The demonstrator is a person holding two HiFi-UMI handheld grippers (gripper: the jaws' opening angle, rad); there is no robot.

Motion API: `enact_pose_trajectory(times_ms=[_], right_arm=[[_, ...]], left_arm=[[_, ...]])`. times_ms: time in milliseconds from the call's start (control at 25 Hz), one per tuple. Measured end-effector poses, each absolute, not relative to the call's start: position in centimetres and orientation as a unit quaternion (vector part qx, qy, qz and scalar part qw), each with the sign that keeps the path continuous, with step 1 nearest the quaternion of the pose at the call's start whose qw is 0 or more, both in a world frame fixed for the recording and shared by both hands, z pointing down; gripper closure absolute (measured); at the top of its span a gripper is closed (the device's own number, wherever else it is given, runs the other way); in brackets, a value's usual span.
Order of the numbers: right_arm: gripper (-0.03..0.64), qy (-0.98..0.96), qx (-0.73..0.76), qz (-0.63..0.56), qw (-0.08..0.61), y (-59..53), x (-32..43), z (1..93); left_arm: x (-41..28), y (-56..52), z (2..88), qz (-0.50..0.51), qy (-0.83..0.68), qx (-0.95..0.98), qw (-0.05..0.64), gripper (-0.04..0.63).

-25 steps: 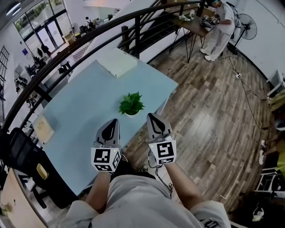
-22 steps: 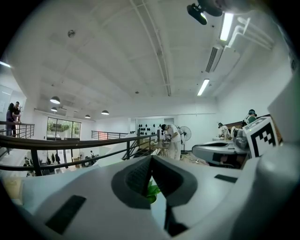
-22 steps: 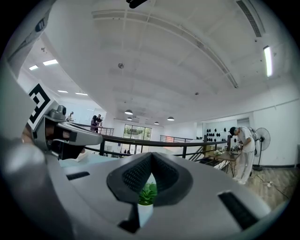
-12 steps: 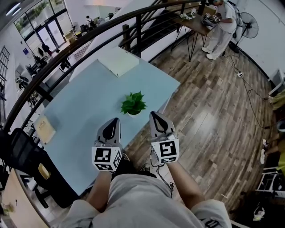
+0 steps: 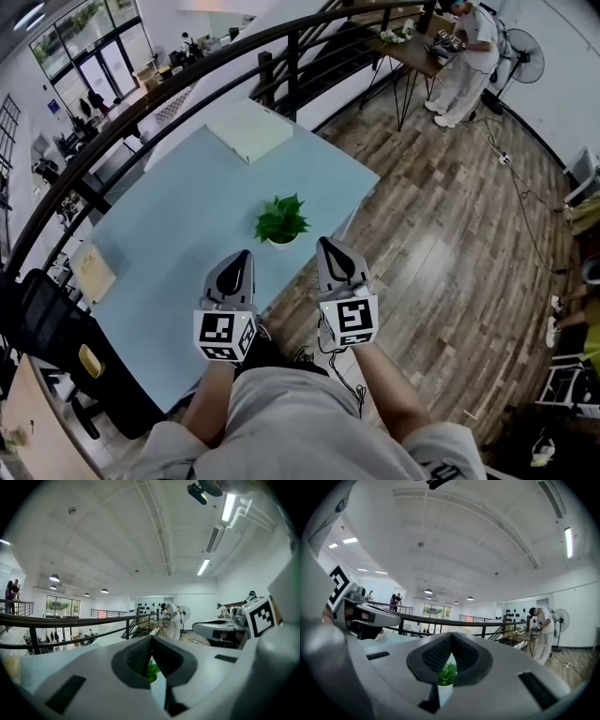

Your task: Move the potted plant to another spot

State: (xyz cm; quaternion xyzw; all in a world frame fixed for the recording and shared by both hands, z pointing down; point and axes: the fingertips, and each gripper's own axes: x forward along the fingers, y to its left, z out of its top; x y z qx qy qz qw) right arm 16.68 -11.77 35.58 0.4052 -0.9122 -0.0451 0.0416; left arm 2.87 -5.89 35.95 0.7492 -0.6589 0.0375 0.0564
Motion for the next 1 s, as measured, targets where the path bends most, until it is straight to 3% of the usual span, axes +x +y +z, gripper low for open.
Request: enact_pose_trajectory(times_ms=[1000], right_arm=[[0.614, -0.913, 0.402, -0.058, 0.036, -9.8, 15.7, 35.2]], left_arm=[[2.2, -4.0, 36.6, 0.046, -0.653, 0.753, 0.065, 0.584]])
